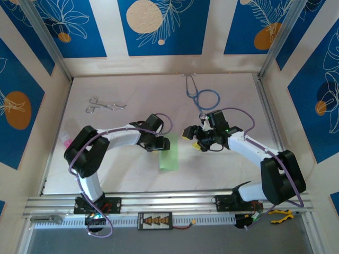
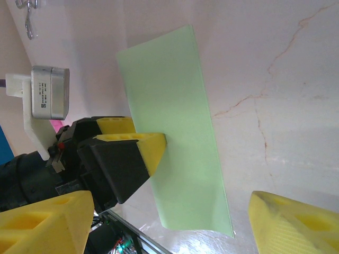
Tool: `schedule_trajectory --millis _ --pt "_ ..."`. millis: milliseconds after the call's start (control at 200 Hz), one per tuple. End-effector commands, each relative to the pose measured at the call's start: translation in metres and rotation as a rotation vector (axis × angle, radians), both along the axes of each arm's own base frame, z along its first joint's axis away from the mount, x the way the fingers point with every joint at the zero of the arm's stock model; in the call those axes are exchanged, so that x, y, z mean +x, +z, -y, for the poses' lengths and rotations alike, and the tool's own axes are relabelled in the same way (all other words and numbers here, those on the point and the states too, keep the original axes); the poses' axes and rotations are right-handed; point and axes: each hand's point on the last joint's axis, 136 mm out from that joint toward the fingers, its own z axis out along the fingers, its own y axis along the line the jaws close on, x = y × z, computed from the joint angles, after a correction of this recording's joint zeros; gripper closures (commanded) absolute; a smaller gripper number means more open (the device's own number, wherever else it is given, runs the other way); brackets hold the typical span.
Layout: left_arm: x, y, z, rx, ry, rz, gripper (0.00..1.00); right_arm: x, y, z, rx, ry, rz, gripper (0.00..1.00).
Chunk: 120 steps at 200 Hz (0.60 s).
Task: Fold a paper plane with a square sheet of paper (pick it up from the middle)
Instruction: First fold the square sheet of paper in half at the center of the table.
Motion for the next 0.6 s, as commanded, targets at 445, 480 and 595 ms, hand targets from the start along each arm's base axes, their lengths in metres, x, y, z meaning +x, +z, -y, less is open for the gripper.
schedule_trajectory --millis 445,480,595 --pt "-0.018 -0.056 -0.029 0.172 -0.009 -0.109 0.41 -0.005 -0.007 -0.005 -0.005 0.028 -0.043 0.24" --pt "-0.018 -0.057 -0.028 0.169 -0.011 -0.110 0.41 -0.004 -0.008 -0.005 -0.006 0.030 -0.044 0.23" --pt "-0.018 -0.058 -0.025 0.155 -0.020 -0.112 0.41 -0.003 -0.011 -0.004 -0.022 0.028 -0.053 0.27"
